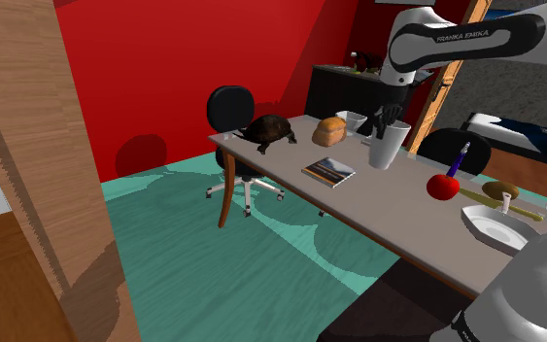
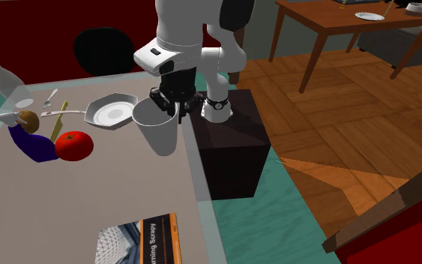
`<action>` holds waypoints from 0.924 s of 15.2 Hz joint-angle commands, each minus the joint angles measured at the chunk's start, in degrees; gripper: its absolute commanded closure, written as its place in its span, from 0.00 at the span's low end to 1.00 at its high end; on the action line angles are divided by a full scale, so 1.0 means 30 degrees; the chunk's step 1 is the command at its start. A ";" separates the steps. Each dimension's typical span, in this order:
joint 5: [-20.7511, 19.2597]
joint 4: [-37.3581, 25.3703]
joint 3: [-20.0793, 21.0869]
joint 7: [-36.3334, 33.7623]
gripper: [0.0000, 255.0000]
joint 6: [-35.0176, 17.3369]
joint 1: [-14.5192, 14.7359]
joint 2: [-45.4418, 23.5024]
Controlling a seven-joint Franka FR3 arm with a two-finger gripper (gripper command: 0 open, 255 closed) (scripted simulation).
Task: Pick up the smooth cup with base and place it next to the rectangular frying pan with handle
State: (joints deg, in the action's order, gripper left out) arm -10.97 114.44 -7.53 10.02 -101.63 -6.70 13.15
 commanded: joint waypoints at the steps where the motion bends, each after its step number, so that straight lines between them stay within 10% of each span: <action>1: 0.0034 -0.0610 0.0039 0.0052 1.00 0.0561 0.0024 -0.0048; 8: 0.0108 -0.2466 0.0090 0.0303 1.00 0.2227 0.0050 -0.0222; 14: -0.0628 -0.0013 -0.1219 0.2310 1.00 0.1952 -0.0891 0.2357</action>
State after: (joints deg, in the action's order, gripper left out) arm -12.43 113.23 -10.39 15.76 -95.40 -8.85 19.18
